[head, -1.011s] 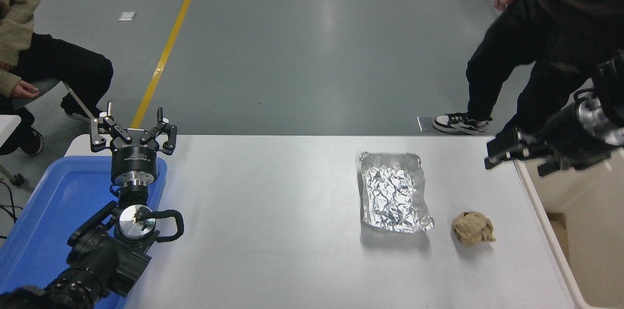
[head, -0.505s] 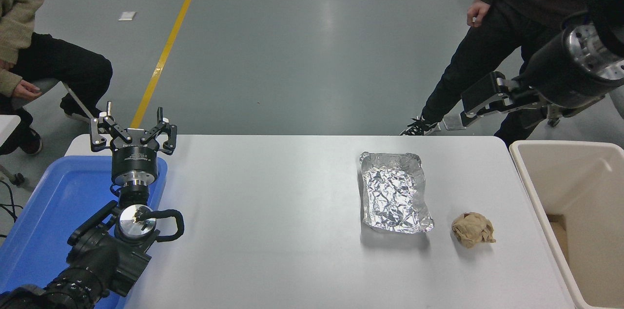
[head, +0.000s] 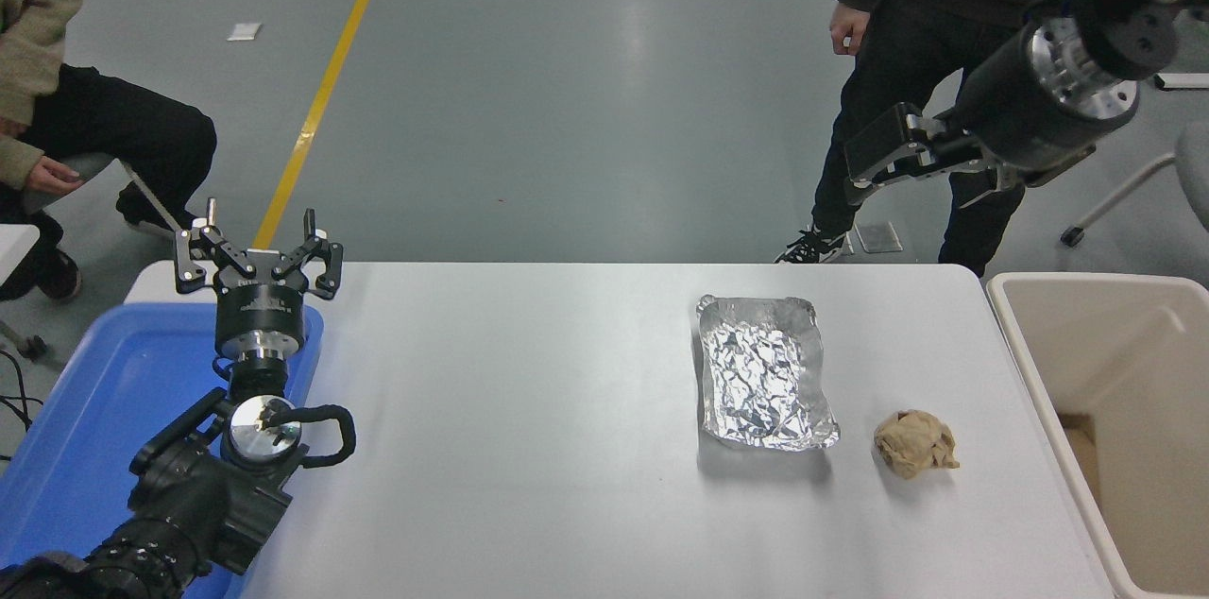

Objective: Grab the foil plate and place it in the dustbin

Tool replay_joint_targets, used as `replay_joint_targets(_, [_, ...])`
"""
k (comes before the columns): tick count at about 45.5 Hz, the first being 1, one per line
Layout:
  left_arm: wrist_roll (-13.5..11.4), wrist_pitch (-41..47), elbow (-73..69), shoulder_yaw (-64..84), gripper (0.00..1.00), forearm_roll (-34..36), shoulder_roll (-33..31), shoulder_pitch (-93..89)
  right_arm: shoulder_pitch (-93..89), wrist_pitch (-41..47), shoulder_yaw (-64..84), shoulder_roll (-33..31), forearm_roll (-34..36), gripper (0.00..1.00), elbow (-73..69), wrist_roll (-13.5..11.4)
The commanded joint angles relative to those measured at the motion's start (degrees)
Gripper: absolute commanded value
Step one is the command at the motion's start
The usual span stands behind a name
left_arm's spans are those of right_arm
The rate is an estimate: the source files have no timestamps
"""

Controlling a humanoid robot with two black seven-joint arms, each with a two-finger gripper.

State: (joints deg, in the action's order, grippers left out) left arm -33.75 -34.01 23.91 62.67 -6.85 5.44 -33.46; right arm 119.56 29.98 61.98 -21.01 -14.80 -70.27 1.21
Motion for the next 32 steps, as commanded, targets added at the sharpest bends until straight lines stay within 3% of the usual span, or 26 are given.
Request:
replay_joint_targets(1, [0.0,0.0,-0.01,0.0,0.99,-0.01,0.01,-0.03,-20.13,-14.23,-1.6,5.27,-1.98,1.0,11.55,-0.07])
replay_joint_targets(17, [0.0,0.0,0.08,0.0,0.99,-0.01,-0.08,-0.03,-37.46,-25.22,-3.17,10.46,-1.37,0.99,17.71,-0.33])
replay_joint_targets(26, [0.0,0.0,-0.01,0.0,0.99,-0.01,-0.08,-0.11,-42.65,-26.28,-7.31,11.87,-1.54,0.98,21.13,-0.51])
replay_joint_targets(32, [0.0,0.0,-0.01,0.0,0.99,-0.01,-0.08,-0.11,-46.25,-28.56,-9.24,13.19,-1.63,0.98,24.38,-1.91])
